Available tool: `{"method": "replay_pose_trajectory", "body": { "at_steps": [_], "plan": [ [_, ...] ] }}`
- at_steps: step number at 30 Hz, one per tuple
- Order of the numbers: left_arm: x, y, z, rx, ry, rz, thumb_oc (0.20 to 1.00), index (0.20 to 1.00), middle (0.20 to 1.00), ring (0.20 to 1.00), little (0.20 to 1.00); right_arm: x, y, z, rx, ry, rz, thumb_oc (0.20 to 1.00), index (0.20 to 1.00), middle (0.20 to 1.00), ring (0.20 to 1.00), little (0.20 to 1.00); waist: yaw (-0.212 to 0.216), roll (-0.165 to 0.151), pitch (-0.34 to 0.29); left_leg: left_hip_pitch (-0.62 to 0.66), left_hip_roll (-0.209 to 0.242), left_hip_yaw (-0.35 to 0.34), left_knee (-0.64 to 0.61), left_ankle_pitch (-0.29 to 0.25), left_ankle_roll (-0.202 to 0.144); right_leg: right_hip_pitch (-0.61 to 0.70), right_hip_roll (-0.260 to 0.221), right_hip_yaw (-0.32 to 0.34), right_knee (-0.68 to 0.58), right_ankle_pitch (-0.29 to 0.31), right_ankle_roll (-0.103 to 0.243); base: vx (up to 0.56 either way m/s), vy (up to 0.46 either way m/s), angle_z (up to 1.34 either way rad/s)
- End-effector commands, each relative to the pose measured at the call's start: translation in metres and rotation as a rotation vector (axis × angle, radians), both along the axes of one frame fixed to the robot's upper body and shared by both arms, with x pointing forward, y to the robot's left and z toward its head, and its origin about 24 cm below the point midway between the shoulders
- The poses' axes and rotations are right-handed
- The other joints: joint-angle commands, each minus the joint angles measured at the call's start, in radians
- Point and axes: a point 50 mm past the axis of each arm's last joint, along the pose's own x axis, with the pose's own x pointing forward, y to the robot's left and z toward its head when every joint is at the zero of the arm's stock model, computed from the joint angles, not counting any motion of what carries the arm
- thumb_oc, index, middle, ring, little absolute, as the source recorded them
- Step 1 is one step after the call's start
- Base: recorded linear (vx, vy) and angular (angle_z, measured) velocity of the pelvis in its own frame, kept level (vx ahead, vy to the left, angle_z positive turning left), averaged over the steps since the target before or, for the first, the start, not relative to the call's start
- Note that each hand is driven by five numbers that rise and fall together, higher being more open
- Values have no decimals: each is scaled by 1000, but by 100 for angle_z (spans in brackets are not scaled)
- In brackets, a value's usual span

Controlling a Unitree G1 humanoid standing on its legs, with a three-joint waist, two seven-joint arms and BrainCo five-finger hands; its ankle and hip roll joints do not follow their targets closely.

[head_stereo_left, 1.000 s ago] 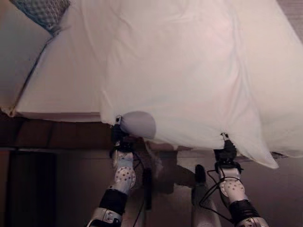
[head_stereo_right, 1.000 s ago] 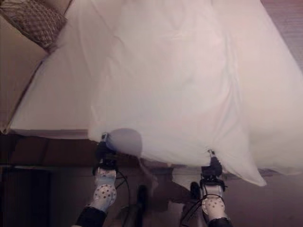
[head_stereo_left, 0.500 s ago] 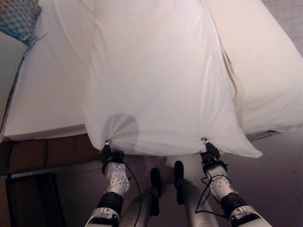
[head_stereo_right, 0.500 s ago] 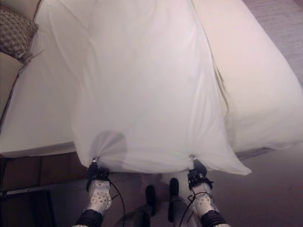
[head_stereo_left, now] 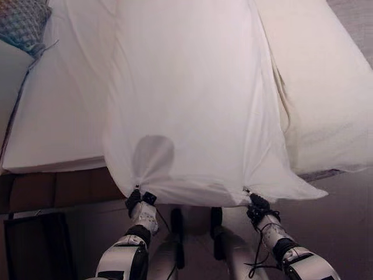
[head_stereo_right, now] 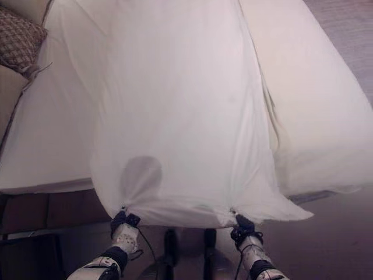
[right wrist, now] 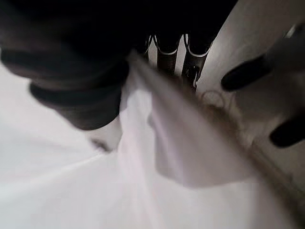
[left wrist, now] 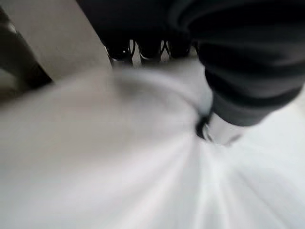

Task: Make the bed

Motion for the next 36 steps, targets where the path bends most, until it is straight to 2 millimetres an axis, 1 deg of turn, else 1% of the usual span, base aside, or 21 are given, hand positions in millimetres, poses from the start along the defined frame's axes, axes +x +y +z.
{"method": "replay_pose_trajectory", "body": {
  "at_steps": [1, 5, 9, 12, 14, 16, 18, 19, 21, 22, 24, 25, 26, 27, 28, 30, 31, 32, 33, 34, 36],
  "plan": [
    [-86, 24, -56, -38, 272, 54, 1000, 1000, 1000, 1000, 1000, -57, -18, -35, -49, 226, -41, 1000, 1000, 1000, 1000, 1000, 17, -23, -18, -5, -31, 25, 4, -15, 17, 9, -10, 61, -20, -2, 132, 22, 31, 31],
    [-98, 18, -64, -39, 308, -89, 1000, 1000, 1000, 1000, 1000, -66, -28, -38, -56, 260, -53, 1000, 1000, 1000, 1000, 1000, 15, -23, -24, 0, -35, 26, 5, -20, 24, 16, -11, 68, -27, 3, 135, 19, 40, 10],
    [-112, 12, -72, -21, 359, -213, 1000, 1000, 1000, 1000, 1000, -74, -29, -41, -61, 286, -43, 1000, 1000, 1000, 1000, 1000, 14, -19, -28, 9, -36, 25, -3, -21, 28, 22, -11, 70, -35, 6, 136, 11, 24, -4],
    [-124, 12, -77, 64, 429, -361, 1000, 1000, 1000, 1000, 1000, -80, -28, -45, -71, 310, -21, 1000, 1000, 1000, 1000, 1000, 16, -20, -29, 15, -38, 24, -5, -23, 32, 27, -12, 73, -36, 8, 137, 0, 0, 0],
    [-113, 4, -72, 264, 424, -616, 1000, 1000, 1000, 1000, 1000, -82, -27, -46, -86, 314, -5, 1000, 1000, 1000, 1000, 1000, 19, -21, -24, 18, -41, 20, -5, -24, 34, 32, -12, 75, -39, 10, 138, 0, 0, 0],
    [-110, 5, -69, 320, 391, -634, 1000, 1000, 1000, 1000, 1000, -83, -26, -46, -83, 305, -4, 1000, 1000, 1000, 1000, 1000, 25, -21, -28, 16, -43, 16, -5, -24, 33, 35, -13, 70, -47, 11, 139, 0, 0, 0],
    [-90, -3, -54, 512, 270, -799, 1000, 1000, 1000, 1000, 1000, -73, -21, -41, -106, 243, 38, 1000, 1000, 1000, 1000, 1000, 31, -20, -23, 9, -48, 9, -1, -24, 32, 36, -18, 65, -55, 17, 143, 0, 0, 0],
    [-87, -1, -50, 556, 242, -832, 1000, 1000, 1000, 1000, 1000, -69, -20, -38, -113, 209, 59, 1000, 1000, 1000, 1000, 1000, 33, -21, -21, 7, -50, 7, -1, -23, 31, 36, -18, 65, -57, 20, 144, -19, 3, 3],
    [-71, -5, -31, 639, 86, -932, 1000, 1000, 1000, 1000, 1000, -50, -13, -24, -123, 85, 137, 1000, 1000, 1000, 1000, 1000, 34, -20, -18, 2, -52, 6, -3, -20, 31, 35, -20, 66, -63, 23, 147, 0, 0, 0],
    [-67, -1, -27, 649, 54, -939, 1000, 1000, 1000, 1000, 1000, -41, -5, -17, -142, 27, 211, 1000, 1000, 1000, 1000, 1000, 34, -23, -18, 0, -53, 7, -2, -19, 31, 33, -20, 67, -65, 23, 147, 0, 0, 0],
    [-44, -16, -1, 659, -180, -1109, 1000, 1000, 1000, 1000, 1000, -17, 4, 9, -185, -144, 346, 1000, 1000, 1000, 1000, 1000, 30, -28, -16, -2, -52, 9, -1, -22, 32, 25, -20, 73, -58, 21, 148, 0, 0, 0],
    [-44, -16, -1, 659, -180, -1109, 1000, 1000, 1000, 1000, 1000, -17, 4, 9, -185, -144, 346, 1000, 1000, 1000, 1000, 1000, 30, -28, -19, -5, -52, 9, -1, -21, 32, 22, -21, 73, -58, 22, 148, 0, 0, 0],
    [-29, -28, 18, 638, -329, -1192, 1000, 1000, 1000, 1000, 1000, -1, 11, 28, -187, -249, 426, 1000, 1000, 1000, 1000, 1000, 27, -30, -15, -8, -53, 11, 3, -24, 33, 16, -20, 78, -53, 21, 147, 0, 0, 0],
    [-29, -28, 18, 638, -329, -1192, 1000, 1000, 1000, 1000, 1000, -1, 11, 28, -187, -249, 426, 1000, 1000, 1000, 1000, 1000, 27, -30, -17, -11, -53, 11, 3, -23, 33, 13, -20, 78, -53, 22, 147, -31, 23, 1],
    [-12, -39, 42, 634, -470, -1264, 1000, 1000, 1000, 1000, 1000, 19, 22, 52, -203, -355, 534, 1000, 1000, 1000, 1000, 1000, 25, -33, -15, -22, -54, 13, 9, -25, 34, -4, -19, 80, -40, 21, 147, -31, 10, 3],
    [2, -55, 63, 609, -597, -1356, 1000, 1000, 1000, 1000, 1000, 35, 30, 70, -194, -432, 628, 1000, 1000, 1000, 1000, 1000, 25, -35, -12, -34, -55, 13, 22, -28, 35, -21, -18, 83, -23, 19, 145, -32, 8, 4],
    [2, -55, 63, 609, -598, -1356, 1000, 1000, 1000, 1000, 1000, 35, 30, 70, -194, -432, 628, 1000, 1000, 1000, 1000, 1000, 25, -35, -11, -35, -55, 13, 23, -28, 35, -22, -18, 83, -23, 19, 145, -33, -1, 1],
    [10, -61, 76, 628, -649, -1415, 1000, 1000, 1000, 1000, 1000, 45, 34, 82, -188, -469, 686, 1000, 1000, 1000, 1000, 1000, 27, -36, -8, -45, -57, 13, 34, -31, 35, -33, -19, 82, -12, 17, 144, -59, -2, -1],
    [20, -74, 90, 566, -722, -1484, 1000, 1000, 1000, 1000, 1000, 56, 43, 96, -162, -503, 789, 1000, 1000, 1000, 1000, 1000, 29, -37, 0, -68, -60, 13, 56, -34, 36, -54, -20, 81, 8, 15, 143, -59, -2, 1],
    [20, -74, 90, 566, -723, -1484, 1000, 1000, 1000, 1000, 1000, 56, 43, 96, -162, -503, 789, 1000, 1000, 1000, 1000, 1000, 29, -37, 0, -69, -60, 12, 57, -34, 36, -55, -20, 81, 9, 15, 143, -64, 1, 2],
    [33, -86, 110, 555, -791, -1589, 1000, 1000, 1000, 1000, 1000, 67, 54, 109, -92, -528, 880, 1000, 1000, 1000, 1000, 1000, 30, -39, 10, -96, -61, 14, 78, -36, 37, -80, -20, 81, 26, 14, 142, -59, 2, 0]
  ]
}}
